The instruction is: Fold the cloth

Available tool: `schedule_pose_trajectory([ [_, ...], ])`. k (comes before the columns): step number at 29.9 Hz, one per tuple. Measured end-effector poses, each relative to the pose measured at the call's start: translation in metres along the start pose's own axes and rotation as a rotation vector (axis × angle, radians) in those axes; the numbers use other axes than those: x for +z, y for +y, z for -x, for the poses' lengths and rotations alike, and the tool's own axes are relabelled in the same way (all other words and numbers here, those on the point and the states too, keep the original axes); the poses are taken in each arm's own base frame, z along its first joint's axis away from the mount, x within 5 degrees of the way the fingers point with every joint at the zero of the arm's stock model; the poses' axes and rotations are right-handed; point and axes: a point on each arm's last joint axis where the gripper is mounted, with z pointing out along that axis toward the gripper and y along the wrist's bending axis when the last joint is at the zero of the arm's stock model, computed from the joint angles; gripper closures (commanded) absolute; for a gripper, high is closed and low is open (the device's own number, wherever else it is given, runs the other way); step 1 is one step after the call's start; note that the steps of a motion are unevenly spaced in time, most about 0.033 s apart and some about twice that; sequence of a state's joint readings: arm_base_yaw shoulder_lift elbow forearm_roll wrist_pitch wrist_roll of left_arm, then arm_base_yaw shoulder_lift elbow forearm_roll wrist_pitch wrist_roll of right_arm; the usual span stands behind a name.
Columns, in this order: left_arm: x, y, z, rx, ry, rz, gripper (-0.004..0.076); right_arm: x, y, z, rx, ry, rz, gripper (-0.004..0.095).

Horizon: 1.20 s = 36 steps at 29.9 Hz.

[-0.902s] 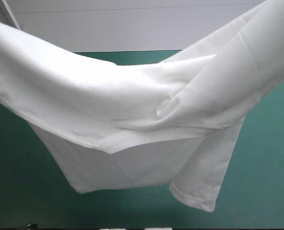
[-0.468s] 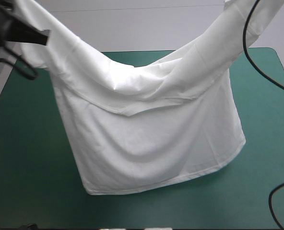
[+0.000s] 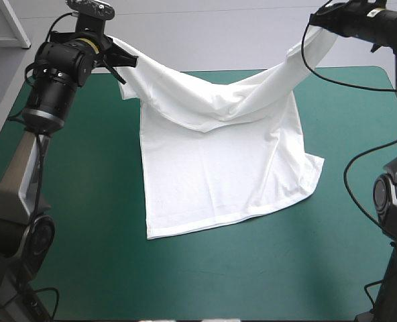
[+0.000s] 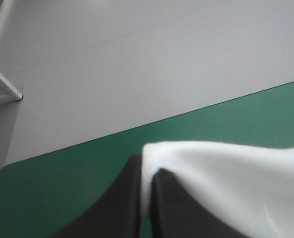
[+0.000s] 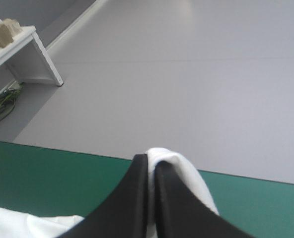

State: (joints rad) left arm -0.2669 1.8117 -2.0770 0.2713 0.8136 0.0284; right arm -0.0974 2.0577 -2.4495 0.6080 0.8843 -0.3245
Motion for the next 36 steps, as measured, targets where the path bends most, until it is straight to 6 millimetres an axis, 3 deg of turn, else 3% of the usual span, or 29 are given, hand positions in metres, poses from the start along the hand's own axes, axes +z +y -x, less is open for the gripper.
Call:
schedule_pose_trajectory([
  [7, 0.092, -0.012, -0.041, 0.009, 0.054, -0.012, 0.0703, 0.087, -0.04, -0.065, -0.034, 0.036, 0.02, 0.089],
  [9, 0.115, -0.019, -0.054, 0.015, 0.072, -0.023, 0.0702, 0.106, -0.043, -0.082, -0.035, 0.037, 0.03, 0.0778],
  [12, 0.14, -0.027, -0.073, 0.017, 0.105, -0.036, 0.0656, 0.128, -0.046, -0.104, -0.009, 0.049, 0.044, 0.0492],
  [14, 0.153, -0.031, -0.084, 0.021, 0.126, -0.042, 0.0558, 0.138, -0.049, -0.115, 0.002, 0.063, 0.046, 0.027],
  [15, 0.158, -0.033, -0.088, 0.022, 0.128, -0.044, 0.0489, 0.142, -0.05, -0.121, 0.01, 0.072, 0.047, 0.0206],
  [18, 0.168, -0.032, -0.094, 0.015, 0.115, -0.044, 0.0251, 0.148, -0.054, -0.131, 0.018, 0.092, 0.045, 0.0145],
  [20, 0.171, -0.027, -0.095, 0.008, 0.094, -0.035, 0.0118, 0.148, -0.055, -0.132, 0.017, 0.103, 0.044, 0.0169],
  [21, 0.172, -0.025, -0.094, 0.006, 0.08, -0.032, 0.0095, 0.148, -0.055, -0.133, 0.02, 0.11, 0.044, 0.0181],
  [28, 0.162, -0.014, -0.089, -0.002, 0.107, -0.011, 0.0108, 0.131, -0.059, -0.129, -0.033, 0.254, 0.051, 0.0223],
  [31, 0.137, -0.008, -0.073, -0.01, 0.132, -0.003, 0.0109, 0.107, -0.057, -0.115, -0.043, 0.344, 0.048, 0.0265],
  [36, 0.073, -0.002, -0.036, -0.032, 0.127, -0.007, 0.0129, 0.056, -0.044, -0.078, -0.044, 0.417, -0.002, 0.0307],
])
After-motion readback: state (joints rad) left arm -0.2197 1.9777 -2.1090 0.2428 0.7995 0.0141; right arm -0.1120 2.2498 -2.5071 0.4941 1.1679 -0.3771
